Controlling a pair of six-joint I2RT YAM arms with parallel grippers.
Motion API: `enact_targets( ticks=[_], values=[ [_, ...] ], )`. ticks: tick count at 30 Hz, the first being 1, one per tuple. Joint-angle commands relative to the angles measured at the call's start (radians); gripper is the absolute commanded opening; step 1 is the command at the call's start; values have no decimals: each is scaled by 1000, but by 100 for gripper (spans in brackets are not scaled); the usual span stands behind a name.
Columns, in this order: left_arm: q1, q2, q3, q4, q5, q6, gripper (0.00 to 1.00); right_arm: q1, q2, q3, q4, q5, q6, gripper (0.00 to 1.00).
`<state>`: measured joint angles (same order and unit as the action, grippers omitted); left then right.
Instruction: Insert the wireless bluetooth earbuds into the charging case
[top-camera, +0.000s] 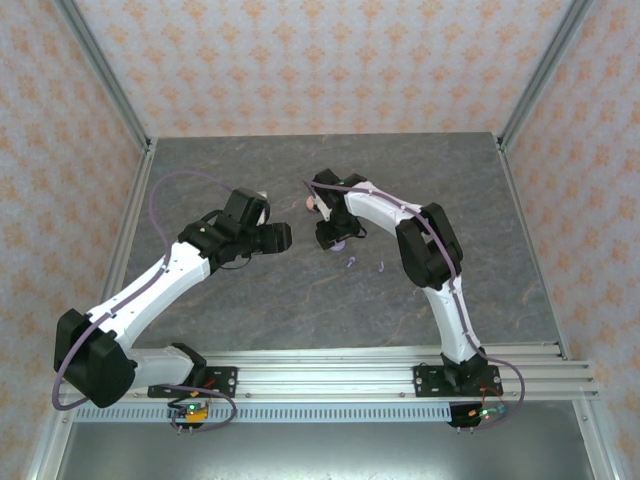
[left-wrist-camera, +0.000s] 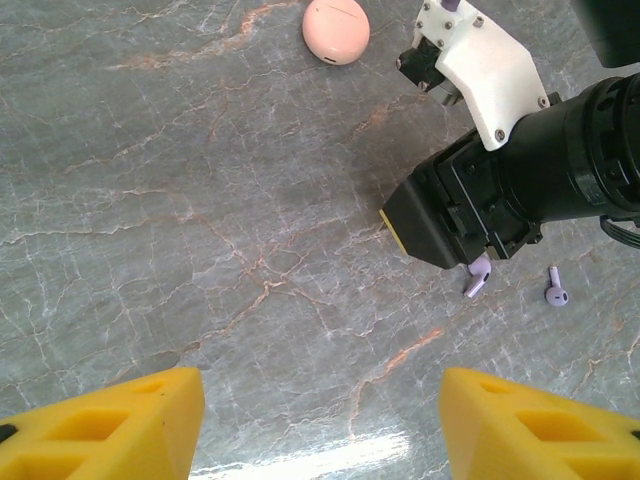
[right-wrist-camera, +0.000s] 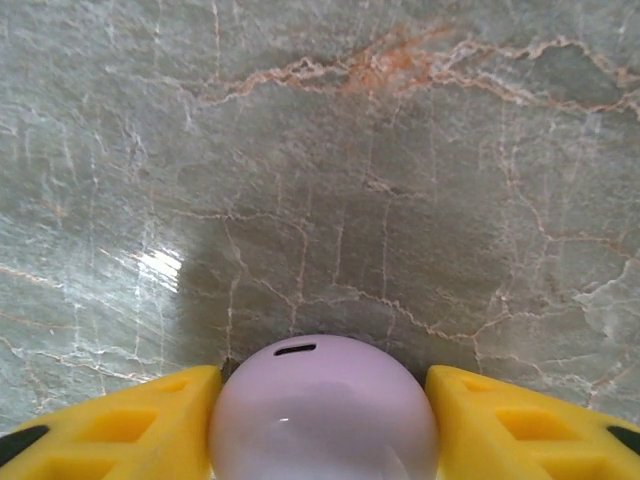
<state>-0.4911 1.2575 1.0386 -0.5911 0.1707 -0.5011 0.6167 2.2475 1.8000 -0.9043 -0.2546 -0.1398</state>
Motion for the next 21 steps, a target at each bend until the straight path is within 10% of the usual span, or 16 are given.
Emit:
enact_targets(
  ticks=[1, 21],
  values=[
    [-7, 6, -10, -3, -18, -17, 64, 0, 8, 11, -47, 26, -11, 60],
    [-5, 406, 192, 114, 39, 38, 51, -130, -372, -356, 185, -136, 203, 64]
  ],
)
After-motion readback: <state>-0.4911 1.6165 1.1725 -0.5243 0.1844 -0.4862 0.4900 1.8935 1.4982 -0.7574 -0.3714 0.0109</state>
